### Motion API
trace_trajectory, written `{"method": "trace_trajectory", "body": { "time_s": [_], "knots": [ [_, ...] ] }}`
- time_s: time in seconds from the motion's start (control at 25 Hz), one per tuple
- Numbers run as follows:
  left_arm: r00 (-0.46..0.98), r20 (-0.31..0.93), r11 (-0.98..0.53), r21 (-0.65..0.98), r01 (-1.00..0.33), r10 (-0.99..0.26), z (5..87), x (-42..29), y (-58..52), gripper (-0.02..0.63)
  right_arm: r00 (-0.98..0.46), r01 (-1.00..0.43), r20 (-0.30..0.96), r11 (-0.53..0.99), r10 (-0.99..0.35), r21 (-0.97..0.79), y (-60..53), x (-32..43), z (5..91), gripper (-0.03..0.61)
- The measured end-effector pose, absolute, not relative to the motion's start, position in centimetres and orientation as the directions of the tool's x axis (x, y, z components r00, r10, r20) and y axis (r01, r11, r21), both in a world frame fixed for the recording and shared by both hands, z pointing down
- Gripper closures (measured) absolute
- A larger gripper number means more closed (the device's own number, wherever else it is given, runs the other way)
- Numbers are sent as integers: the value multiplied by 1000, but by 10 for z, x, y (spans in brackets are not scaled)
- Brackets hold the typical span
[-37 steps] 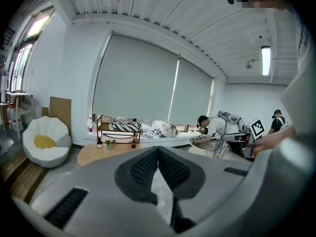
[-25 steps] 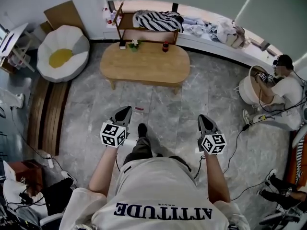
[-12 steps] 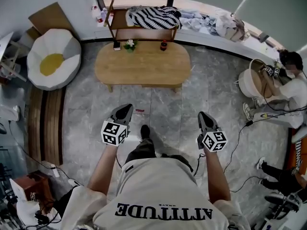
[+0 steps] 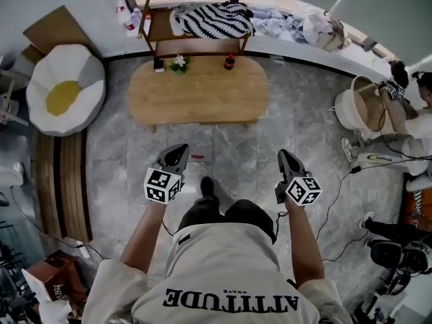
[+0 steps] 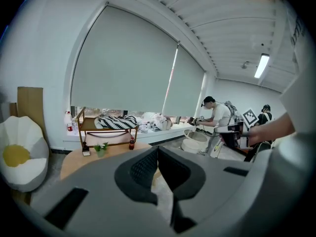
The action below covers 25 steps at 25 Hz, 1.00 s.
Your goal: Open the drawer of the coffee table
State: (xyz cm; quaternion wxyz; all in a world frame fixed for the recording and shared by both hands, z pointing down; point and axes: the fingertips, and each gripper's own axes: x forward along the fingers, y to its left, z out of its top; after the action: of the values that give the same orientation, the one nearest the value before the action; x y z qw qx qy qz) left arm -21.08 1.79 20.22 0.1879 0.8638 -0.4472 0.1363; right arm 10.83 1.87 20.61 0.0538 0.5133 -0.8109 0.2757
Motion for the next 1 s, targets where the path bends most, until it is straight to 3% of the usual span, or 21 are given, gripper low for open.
{"method": "trace_trajectory", "body": {
  "time_s": [0.28,1.0],
  "knots": [
    [572,429,-531,223,-817,-700,220,-210,-10,594,-451,-853,412,246,-792,-460,-6,106,237,558],
    [515,450,-472,213,-855,-730,274,-147,-80,594,-510,-809,460,224,-727,-544,-96,144,326,558]
  ]
}}
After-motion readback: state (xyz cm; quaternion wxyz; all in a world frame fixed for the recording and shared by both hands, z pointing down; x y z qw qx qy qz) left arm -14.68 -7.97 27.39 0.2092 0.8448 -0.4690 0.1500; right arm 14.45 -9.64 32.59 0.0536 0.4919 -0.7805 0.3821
